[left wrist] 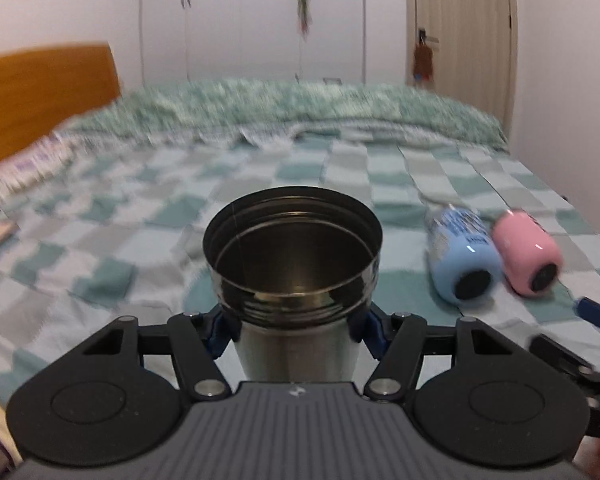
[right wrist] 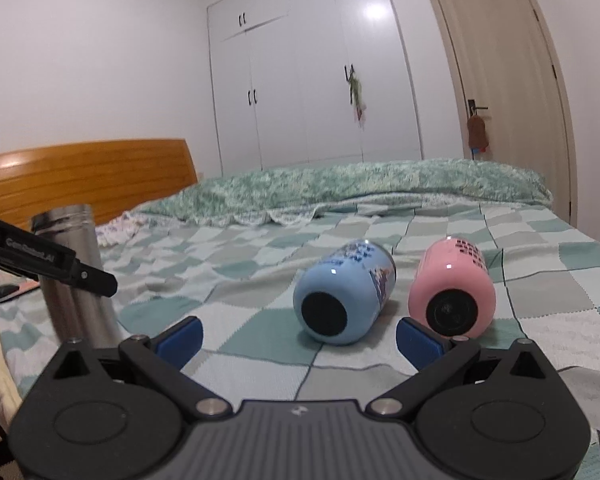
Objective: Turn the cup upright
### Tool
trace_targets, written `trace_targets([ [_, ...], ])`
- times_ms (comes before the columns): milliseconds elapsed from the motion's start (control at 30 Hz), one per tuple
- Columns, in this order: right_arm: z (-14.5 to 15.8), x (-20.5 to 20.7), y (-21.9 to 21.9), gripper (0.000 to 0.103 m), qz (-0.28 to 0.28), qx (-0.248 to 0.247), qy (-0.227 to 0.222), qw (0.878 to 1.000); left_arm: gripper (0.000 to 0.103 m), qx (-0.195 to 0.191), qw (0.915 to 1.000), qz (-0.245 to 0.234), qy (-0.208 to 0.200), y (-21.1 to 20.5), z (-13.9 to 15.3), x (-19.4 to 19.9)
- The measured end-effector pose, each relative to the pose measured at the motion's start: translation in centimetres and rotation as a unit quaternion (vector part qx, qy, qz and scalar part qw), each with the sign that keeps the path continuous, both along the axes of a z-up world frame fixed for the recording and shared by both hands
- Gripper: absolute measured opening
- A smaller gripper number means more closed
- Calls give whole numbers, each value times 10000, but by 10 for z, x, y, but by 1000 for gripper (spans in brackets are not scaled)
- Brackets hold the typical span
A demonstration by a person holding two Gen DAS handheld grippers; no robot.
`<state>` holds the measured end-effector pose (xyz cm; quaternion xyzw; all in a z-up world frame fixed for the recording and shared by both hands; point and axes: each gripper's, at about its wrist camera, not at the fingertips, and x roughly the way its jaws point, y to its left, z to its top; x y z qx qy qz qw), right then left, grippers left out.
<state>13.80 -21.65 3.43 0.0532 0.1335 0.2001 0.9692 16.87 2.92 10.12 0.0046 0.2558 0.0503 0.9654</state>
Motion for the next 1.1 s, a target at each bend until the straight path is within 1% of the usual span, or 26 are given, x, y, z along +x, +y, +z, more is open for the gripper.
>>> trace_targets([
  [100, 1, -1, 1, 103, -100, 17, -87, 9999, 64, 252, 9991, 140, -297, 0, -3, 5],
  [233, 2, 0, 0, 103, -226, 36, -97, 9997, 64, 220, 9982, 245, -501, 9, -11, 18],
  [400, 0, 4, 3, 103, -330, -21, 20, 9994, 64, 270, 9958, 270, -830, 16, -23, 31],
  [500, -1, 4, 5, 103, -347, -58, 38, 9994, 64, 287, 9957, 290, -833, 22, -35, 38],
  [600, -2, 5, 7, 103, -349, -101, 57, 9993, 64, 172, 9971, 271, -684, 28, -52, 47],
  [633, -3, 5, 8, 103, -353, -119, 63, 9993, 64, 213, 9962, 242, -808, 29, -55, 45],
  [733, -3, 5, 8, 103, -365, -138, 76, 9992, 64, 324, 9955, 158, -881, 28, -58, 43],
  [800, -3, 6, 9, 103, -375, -146, 75, 9992, 65, 306, 9961, 114, -821, 28, -58, 44],
  [833, -3, 6, 9, 103, -373, -149, 77, 9992, 67, 264, 9965, 70, -790, 28, -58, 43],
  [867, -3, 6, 9, 103, -374, -148, 75, 9992, 83, 209, 9966, 22, -803, 29, -58, 41],
  [900, -3, 5, 9, 103, -376, -150, 66, 9992, 101, 180, 9960, 10, -871, 29, -56, 38],
  [933, -3, 5, 9, 103, -377, -149, 58, 9992, 103, 197, 9945, 39, -1026, 29, -53, 32],
  [1000, -2, 4, 10, 103, -377, -160, 48, 9991, 103, 293, 9911, 105, -1297, 28, -47, 18],
  [1100, 2, 0, 11, 103, -387, -159, 19, 9991, 103, 383, 9884, 112, -1462, 25, -37, 0],
])
